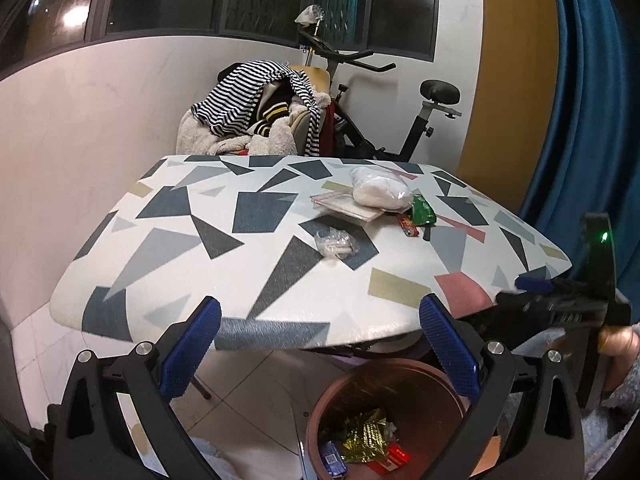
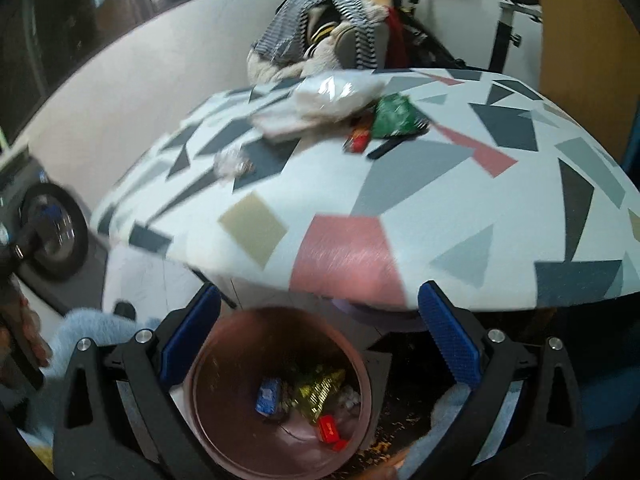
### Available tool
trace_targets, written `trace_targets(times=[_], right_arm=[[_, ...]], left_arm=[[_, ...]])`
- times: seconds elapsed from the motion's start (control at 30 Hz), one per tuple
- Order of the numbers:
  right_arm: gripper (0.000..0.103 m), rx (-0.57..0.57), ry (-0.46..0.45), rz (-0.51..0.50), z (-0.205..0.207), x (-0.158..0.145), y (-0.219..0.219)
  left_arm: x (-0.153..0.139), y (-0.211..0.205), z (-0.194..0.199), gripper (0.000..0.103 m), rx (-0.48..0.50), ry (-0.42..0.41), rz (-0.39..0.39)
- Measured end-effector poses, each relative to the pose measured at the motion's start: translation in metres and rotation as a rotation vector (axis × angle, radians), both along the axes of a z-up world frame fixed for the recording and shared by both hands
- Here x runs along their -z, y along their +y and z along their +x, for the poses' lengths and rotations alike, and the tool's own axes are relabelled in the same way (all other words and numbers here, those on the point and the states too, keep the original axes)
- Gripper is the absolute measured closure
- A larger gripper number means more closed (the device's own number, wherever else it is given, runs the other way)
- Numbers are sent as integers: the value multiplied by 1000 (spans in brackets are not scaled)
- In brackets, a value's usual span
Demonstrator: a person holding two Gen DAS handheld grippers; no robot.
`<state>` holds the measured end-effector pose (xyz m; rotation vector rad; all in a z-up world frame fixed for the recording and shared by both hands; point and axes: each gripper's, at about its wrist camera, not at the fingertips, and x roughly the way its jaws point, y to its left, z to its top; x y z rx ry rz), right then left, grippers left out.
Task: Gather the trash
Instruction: 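Grasp the green packet with the right tool while the left tool grasps the clear plastic wrapper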
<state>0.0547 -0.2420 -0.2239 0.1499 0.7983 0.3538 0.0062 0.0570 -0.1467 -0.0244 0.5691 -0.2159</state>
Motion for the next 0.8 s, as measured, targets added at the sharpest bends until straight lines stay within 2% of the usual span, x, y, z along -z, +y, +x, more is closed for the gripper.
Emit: trace_targets(times=[0.13, 0.33, 0.5, 0.53, 0.57, 0.67, 0.8], right_arm=[[6, 50, -76, 27, 13, -11, -20], [6, 32, -24, -115, 66, -18, -28], [6, 25, -61, -139, 111, -26, -32], [11, 23, -67, -138, 121, -27, -33], [19, 23, -69, -137, 129, -27, -33], [34, 44, -33, -117, 166, -24, -33], [40, 71, 39, -84, 216, -14, -28]], left_arm=[[-1, 0, 17, 6, 25, 9, 13], [2, -7, 50, 6, 76, 36, 38], [7, -12, 83, 7, 97, 63, 24], [9, -13, 91, 9, 97, 71, 19], [10, -14, 96, 10, 98, 76, 16], [15, -15, 112, 12, 97, 92, 3], [22, -17, 126, 13, 97, 111, -12]])
